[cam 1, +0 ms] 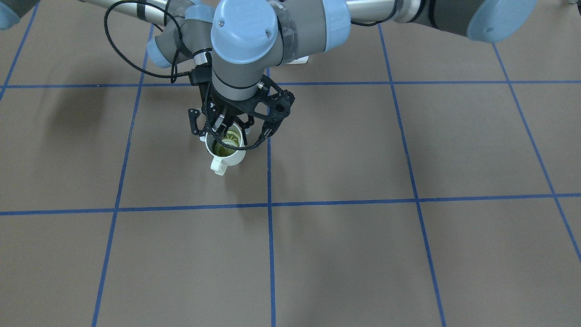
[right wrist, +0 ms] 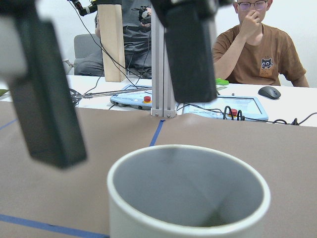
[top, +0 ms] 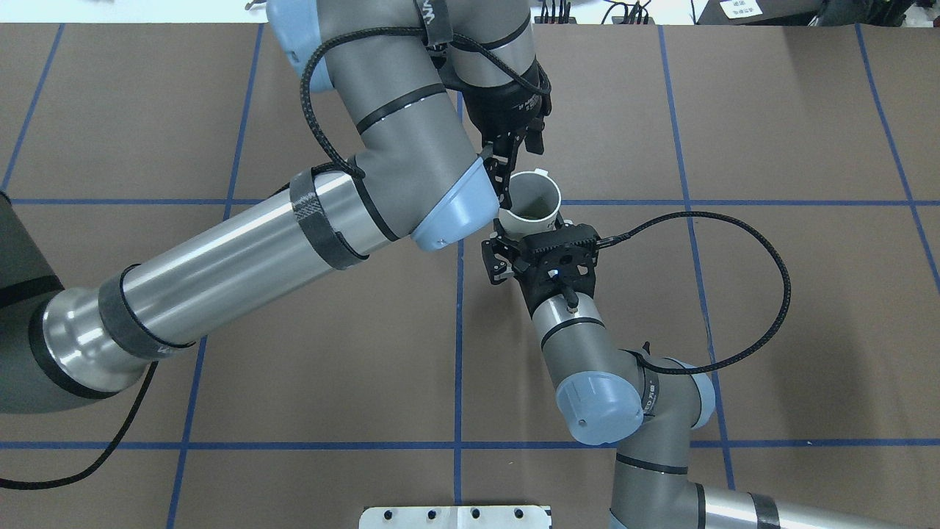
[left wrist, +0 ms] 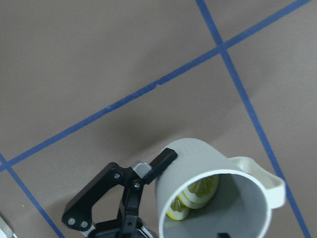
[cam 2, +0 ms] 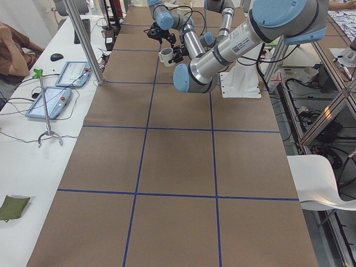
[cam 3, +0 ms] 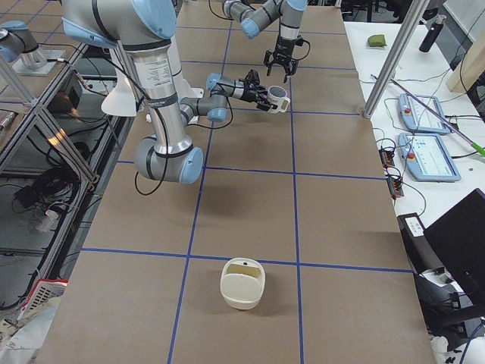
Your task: Left arm hands cup to right arm to dump lemon
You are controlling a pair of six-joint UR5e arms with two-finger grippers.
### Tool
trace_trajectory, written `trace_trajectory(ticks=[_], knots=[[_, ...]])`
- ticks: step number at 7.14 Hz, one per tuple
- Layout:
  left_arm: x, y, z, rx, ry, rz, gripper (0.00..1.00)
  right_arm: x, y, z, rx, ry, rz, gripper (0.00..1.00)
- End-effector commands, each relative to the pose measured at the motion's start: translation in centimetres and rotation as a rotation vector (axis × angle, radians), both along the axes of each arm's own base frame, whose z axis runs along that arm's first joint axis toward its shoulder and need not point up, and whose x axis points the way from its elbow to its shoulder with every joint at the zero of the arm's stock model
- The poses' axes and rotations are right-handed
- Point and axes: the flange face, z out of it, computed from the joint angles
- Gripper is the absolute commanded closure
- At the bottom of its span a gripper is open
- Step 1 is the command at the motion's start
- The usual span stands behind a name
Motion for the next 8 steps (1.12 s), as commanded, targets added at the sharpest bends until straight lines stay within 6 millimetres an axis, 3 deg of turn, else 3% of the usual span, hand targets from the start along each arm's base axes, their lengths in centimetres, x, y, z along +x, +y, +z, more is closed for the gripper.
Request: trace_trajectory(ticks=[1,3,5,7,8], knots=[[-3.3,-1.8,-0.8,0.026,0.018,-0.041,0.00,1.5,0.1,-0.7,0.015,-0.028,0.006,0.67],[-5.8,-3.4,-0.8,0.056,0.025,-0.068,0.00,5.7,0.6,0.5,0.086,-0.054,-0.004,0.67],[-7.1,-4.0,0.1,0.121,0.025,-0.052,0.00,9.8,-0.5,4.0,0.086,-0.068,-0.003,0.67],[-8.6,-5.2,0.5,0.175,0.021,-0.043,0.00,17.8,-2.7,10.0,0.071,-0.076,-0.016,0.67],[-8.8,-5.6,2.9,0.247,0.004,-0.001,0.00,22.7,-3.4,14.6,0.061,-0.078,-0.022,0.67]])
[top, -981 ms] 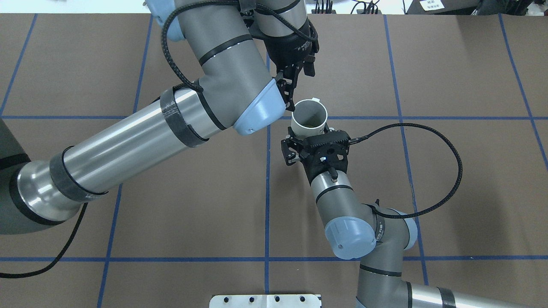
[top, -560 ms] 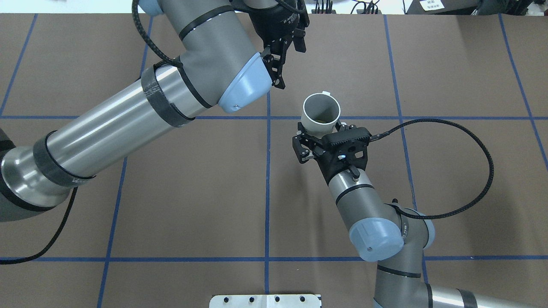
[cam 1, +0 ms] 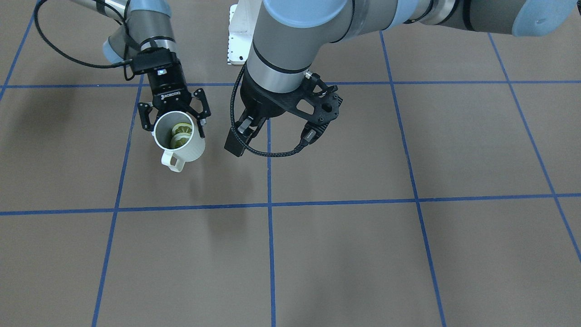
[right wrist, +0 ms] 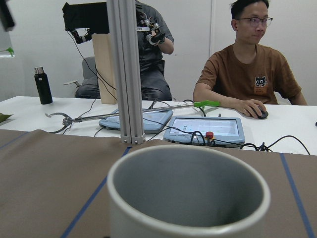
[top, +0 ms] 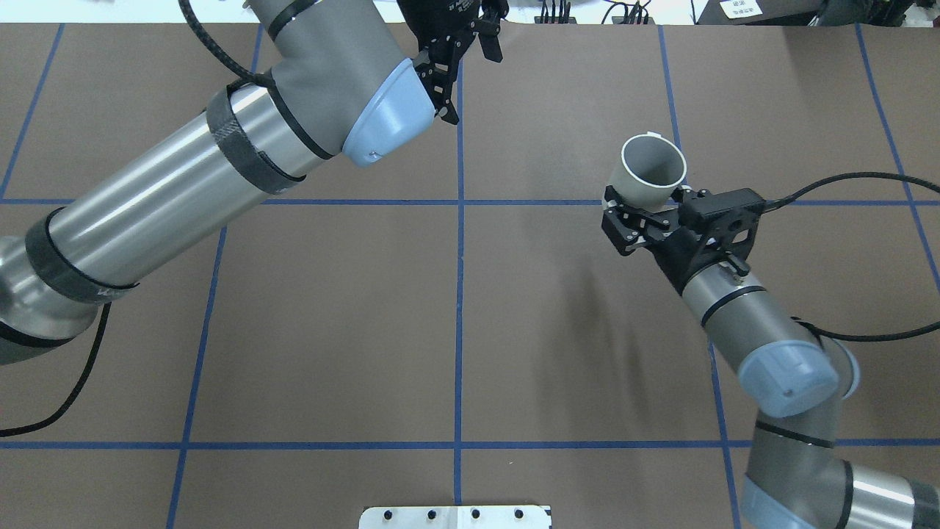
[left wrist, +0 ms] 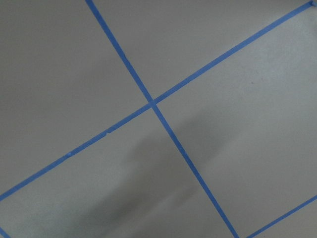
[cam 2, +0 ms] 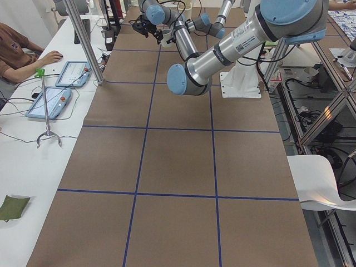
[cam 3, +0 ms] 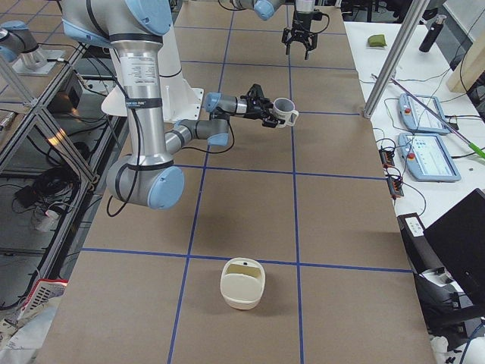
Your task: Left arm hands cup to right arm to dump lemon
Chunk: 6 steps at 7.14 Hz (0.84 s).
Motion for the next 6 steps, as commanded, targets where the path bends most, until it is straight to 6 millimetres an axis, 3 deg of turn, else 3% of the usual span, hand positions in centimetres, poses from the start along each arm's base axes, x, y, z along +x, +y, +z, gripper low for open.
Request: trace_trajectory(ticks=[1,2,4,5,6], knots=[[-1.6,-1.8,3.6,0.108,-0.035,0.047,0.00,10.5,-1.4,8.5,-0.021,-0.013,-0.031,0.67],[-2.3,-2.7,4.4,0.147,-0.047,0.063,0.00,13.5,-1.2,11.6,-0.011,-0.055,-0.029,0.67],[-3.5,-3.9,4.8,0.168,-0.055,0.059,0.00,19.0,2.2,22.6,-0.056,-0.267,-0.005,0.68],[-3.5,-4.2,5.0,0.166,-0.059,0.060,0.00,22.0,4.0,26.2,-0.063,-0.269,0.008,0.70],[-3.5,-4.1,4.9,0.169,-0.058,0.060,0.00,25.5,5.1,27.3,-0.081,-0.314,0.053,0.70]])
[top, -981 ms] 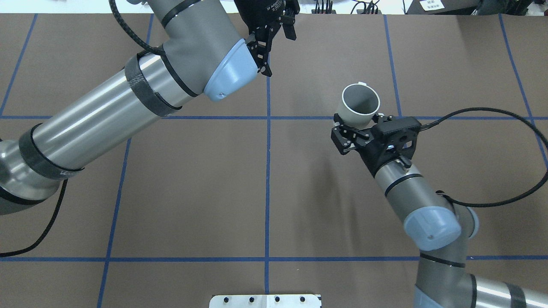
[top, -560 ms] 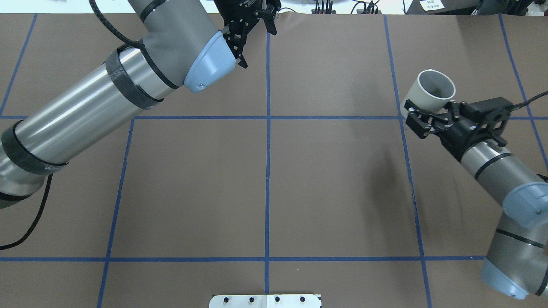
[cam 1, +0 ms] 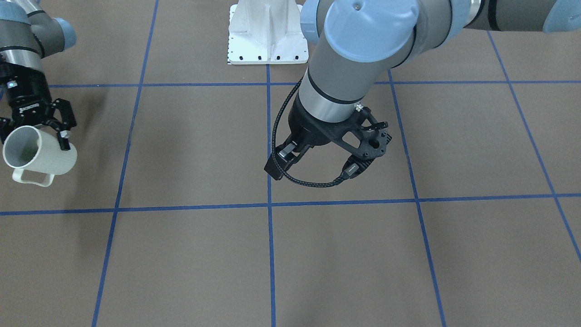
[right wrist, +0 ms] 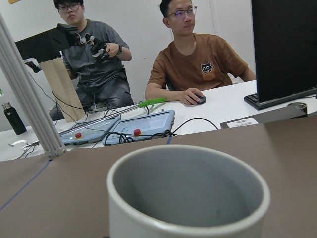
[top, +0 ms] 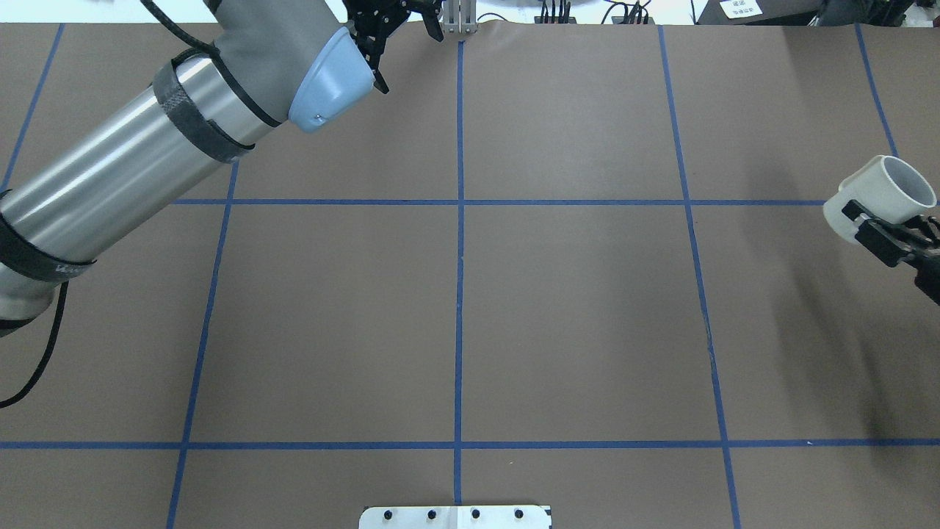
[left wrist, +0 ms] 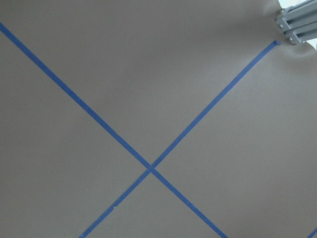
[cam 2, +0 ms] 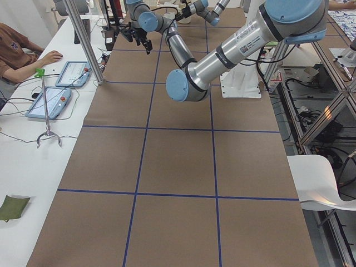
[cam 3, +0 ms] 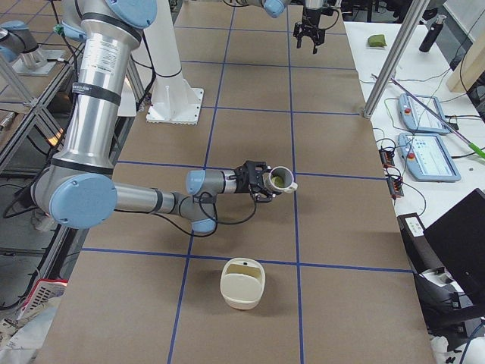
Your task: Left arm hands cup to right arm to dump lemon
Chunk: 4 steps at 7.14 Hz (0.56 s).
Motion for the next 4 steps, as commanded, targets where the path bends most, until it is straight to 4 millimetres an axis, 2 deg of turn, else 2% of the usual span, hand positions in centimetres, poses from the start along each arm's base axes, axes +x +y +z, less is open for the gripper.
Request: trace_trajectory(ticks=[1,3,4], knots=[[0.0,-0.1,-0.1,0.006,-0.001,0.001,0.00,8.5,5.3,4.7,-0.073,-0.191,0.038,0.71],[-0.1,-0.2,0.0,0.016,-0.002,0.007,0.00,14.5,10.1,10.3,-0.099,-0.289,0.052,0.68],[-0.1,-0.2,0.0,0.016,-0.004,0.006,0.00,17.1,12.3,12.9,-0.134,-0.408,0.055,0.70]])
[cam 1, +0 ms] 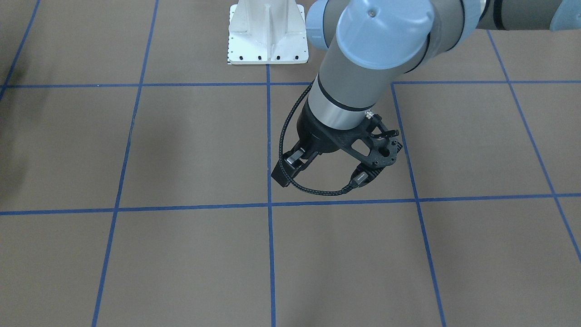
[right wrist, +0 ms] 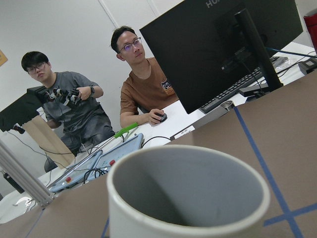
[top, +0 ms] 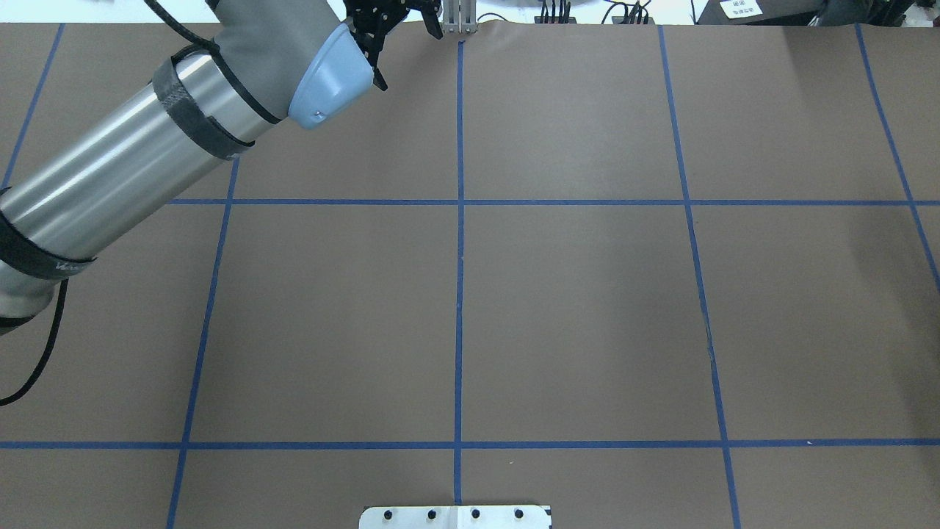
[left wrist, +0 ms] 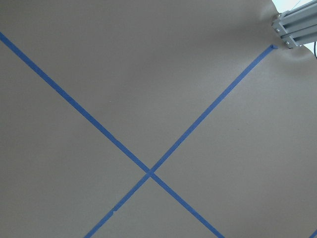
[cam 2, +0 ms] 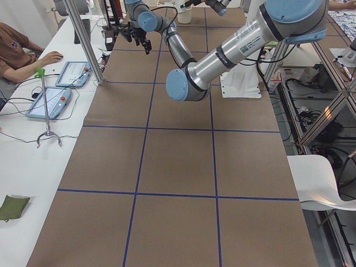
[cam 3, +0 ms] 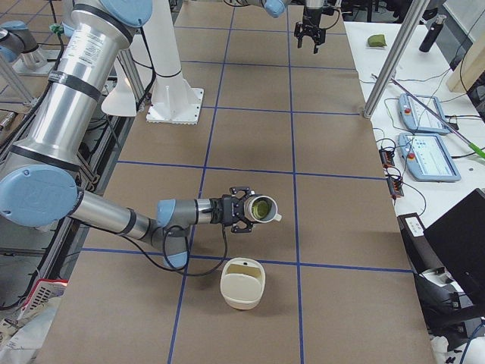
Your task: Left arm hands cup to right arm to dump lemon
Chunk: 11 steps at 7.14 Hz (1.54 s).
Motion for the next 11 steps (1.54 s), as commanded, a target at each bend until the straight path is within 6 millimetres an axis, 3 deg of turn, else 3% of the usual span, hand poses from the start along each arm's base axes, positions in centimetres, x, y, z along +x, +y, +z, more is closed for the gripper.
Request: trace_trajectory(ticks=[1,3,5,8,11], knots=[[0.1,0.1,0.0,0.004,-0.001,0.003,0.00,4.8,4.1,4.4,-0.061,-0.195,0.013,0.73],[0.1,0.1,-0.4,0.019,-0.011,-0.014,0.00,5.5,4.0,4.5,-0.152,-0.447,0.058,0.72],[-0.2,0.1,-0.7,0.038,-0.022,-0.032,0.00,4.6,2.6,4.0,-0.179,-0.607,0.069,0.71],[-0.7,0.3,-2.1,0.051,-0.015,-0.038,0.00,4.8,1.1,3.4,-0.242,-0.959,0.110,0.72],[-2.0,0.0,-4.1,0.086,-0.035,-0.039,0.00,5.4,1.2,3.4,-0.319,-1.234,0.115,0.72]])
